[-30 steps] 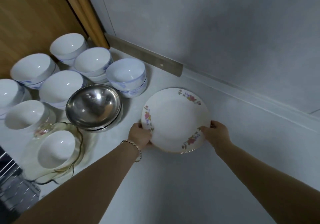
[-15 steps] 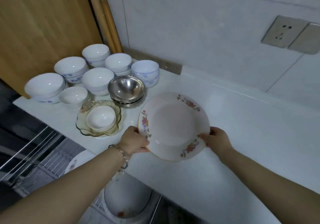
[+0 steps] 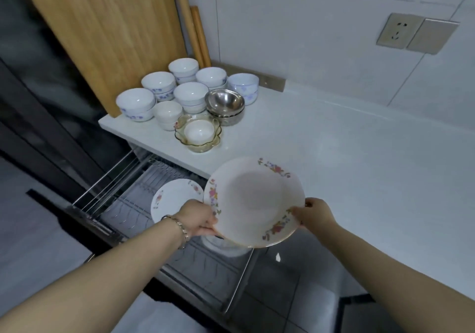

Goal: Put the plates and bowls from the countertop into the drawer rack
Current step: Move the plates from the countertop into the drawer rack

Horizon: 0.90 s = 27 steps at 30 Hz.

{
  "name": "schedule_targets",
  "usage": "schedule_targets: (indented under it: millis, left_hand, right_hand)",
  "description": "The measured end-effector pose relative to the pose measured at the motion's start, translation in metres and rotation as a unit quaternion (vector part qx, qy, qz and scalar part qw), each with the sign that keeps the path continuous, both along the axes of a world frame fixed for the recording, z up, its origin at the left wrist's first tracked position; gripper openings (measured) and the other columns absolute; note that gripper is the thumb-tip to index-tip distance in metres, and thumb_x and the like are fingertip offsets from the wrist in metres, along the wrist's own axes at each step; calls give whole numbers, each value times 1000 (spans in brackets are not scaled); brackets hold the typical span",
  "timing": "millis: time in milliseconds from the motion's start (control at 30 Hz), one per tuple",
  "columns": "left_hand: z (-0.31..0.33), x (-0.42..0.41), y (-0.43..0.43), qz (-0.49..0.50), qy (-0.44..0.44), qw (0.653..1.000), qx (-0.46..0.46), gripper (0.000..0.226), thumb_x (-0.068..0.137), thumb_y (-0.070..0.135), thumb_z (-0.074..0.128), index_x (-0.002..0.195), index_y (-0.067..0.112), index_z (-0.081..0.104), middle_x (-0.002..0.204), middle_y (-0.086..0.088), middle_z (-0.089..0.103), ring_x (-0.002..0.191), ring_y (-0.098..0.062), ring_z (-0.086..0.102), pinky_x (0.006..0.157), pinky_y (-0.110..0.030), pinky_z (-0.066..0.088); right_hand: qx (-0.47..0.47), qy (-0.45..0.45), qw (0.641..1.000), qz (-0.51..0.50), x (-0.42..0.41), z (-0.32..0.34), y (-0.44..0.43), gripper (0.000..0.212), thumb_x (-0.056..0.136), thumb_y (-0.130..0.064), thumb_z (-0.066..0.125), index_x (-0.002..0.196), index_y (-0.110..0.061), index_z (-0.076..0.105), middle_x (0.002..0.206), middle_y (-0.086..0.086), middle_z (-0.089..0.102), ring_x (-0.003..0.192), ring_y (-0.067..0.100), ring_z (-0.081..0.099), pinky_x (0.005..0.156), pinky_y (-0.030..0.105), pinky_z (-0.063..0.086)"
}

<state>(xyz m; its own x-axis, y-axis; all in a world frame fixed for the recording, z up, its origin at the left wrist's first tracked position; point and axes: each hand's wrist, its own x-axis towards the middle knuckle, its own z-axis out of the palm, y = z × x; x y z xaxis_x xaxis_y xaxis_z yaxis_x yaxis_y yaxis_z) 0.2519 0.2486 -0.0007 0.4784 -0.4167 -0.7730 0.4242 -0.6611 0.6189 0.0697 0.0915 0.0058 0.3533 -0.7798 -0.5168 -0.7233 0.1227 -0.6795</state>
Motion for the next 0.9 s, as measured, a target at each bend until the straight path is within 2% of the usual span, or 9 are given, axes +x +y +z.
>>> schedule_targets:
  millis: [100,167,267,433,533,633,733,833,900]
  left_hand:
    - [-7,-11,33,19,-2,1000,15,30,84,-18,46,112,-9,53,113,-20,62,99,-32,62,79,-39,55]
    - [-7,-14,55,23,2,999,30,26,85,-19,44,106,-7,55,110,-18,63,96,-29,62,80,-38,53]
    - [-9,-11,84,30,0,998,48,28,85,-20,44,108,-6,54,107,-19,62,99,-30,62,80,-38,52]
    - [-15,24,120,30,-5,998,63,23,86,-19,46,103,-6,54,119,-23,62,101,-31,63,82,-37,52]
    - [-29,63,137,27,-14,997,72,19,85,-18,47,98,-6,55,119,-23,63,100,-32,63,79,-37,55]
    - [-48,113,150,20,-19,997,67,23,84,-20,46,99,-8,59,114,-23,64,93,-31,62,79,-41,57]
    - [-65,167,157,12,-28,997,74,24,81,-23,46,78,-2,56,102,-21,64,86,-32,62,70,-40,58]
    - [-84,213,158,-5,-9,996,86,27,80,-25,43,86,-3,58,100,-21,66,72,-29,61,51,-37,58]
    - [-98,237,153,-22,-10,995,94,27,80,-25,44,83,-3,58,102,-21,64,73,-28,61,50,-34,58]
  right_hand:
    - [27,-14,999,13,-5,-7,31,10,85,-4,54,89,0,62,87,15,60,78,27,57,75,38,52]
    - [45,-25,999,10,-7,-13,53,10,86,-4,54,93,-4,62,90,14,62,85,29,61,82,39,55]
    - [61,-17,998,18,-2,-24,79,21,86,-4,55,101,8,64,99,21,67,97,36,65,90,45,55]
    - [88,-14,996,15,33,-39,115,27,85,-5,55,104,12,62,95,26,66,84,32,64,86,45,57]
    - [97,-6,995,16,70,-54,133,10,86,-7,55,86,1,61,77,14,58,73,26,58,74,37,56]
    - [99,14,995,-8,118,-78,153,29,84,-7,57,58,-7,44,62,7,48,73,24,53,80,43,53]
    - [115,17,992,-39,168,-104,174,27,85,-10,57,60,-4,50,64,10,53,71,25,54,75,34,49]
    - [136,1,987,-82,209,-122,185,17,88,-12,57,78,0,61,80,16,58,79,26,54,81,41,50]
    - [141,0,985,-103,231,-135,185,17,88,-14,59,81,1,63,83,16,59,80,26,54,86,46,50]
